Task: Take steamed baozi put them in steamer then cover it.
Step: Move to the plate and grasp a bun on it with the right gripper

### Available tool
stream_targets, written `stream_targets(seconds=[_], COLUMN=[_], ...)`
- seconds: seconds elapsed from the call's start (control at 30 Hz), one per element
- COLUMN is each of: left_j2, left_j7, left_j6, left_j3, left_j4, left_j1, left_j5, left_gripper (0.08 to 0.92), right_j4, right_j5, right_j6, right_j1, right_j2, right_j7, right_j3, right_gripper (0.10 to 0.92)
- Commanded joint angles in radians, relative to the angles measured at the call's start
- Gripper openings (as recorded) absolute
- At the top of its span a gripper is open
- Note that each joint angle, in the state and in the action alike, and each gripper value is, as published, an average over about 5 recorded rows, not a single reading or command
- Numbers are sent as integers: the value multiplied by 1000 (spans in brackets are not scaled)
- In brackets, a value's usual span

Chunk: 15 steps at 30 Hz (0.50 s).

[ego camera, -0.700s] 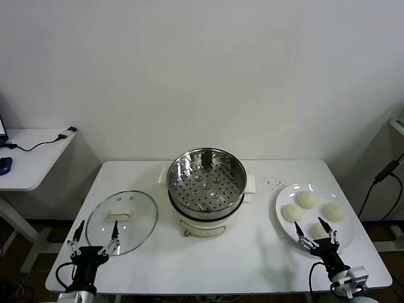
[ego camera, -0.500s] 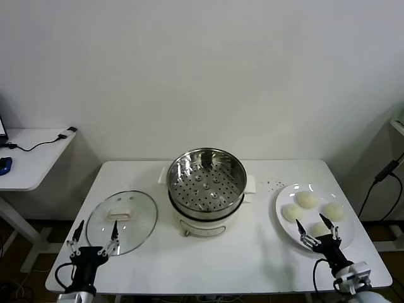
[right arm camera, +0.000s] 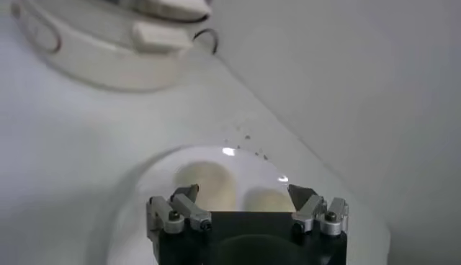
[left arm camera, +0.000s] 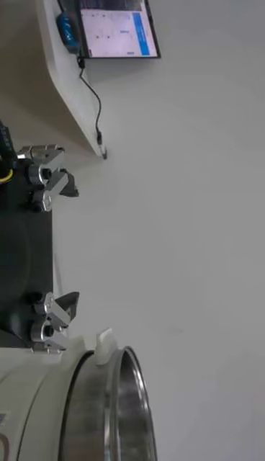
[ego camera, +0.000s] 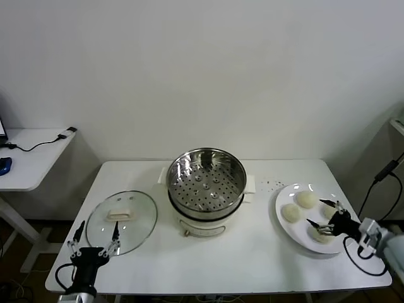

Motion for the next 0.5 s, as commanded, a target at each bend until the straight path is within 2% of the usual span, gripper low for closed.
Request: stream_targets(seconds=[0.03,0.2,0.5], left_j2=[4,16,16], left_j7=[-2,-3,-4], left_j6=[1,5,15], left_j3=[1,1,-4], left_j4=[0,7,15], left_j1=[2,-1,-6], left_j5=[-1,-9,-9], left_gripper=[823,823,823], right_j4=[-269,-427,-743], right_j5=[-228,-294,-338], right_j6=[78,144,178], right_j1=[624,848,1095], right_j2=[-219,-117,183], right_j7=[-301,-332,-349], right_j3=[-563,-787,-1022], right_gripper=[823,823,823])
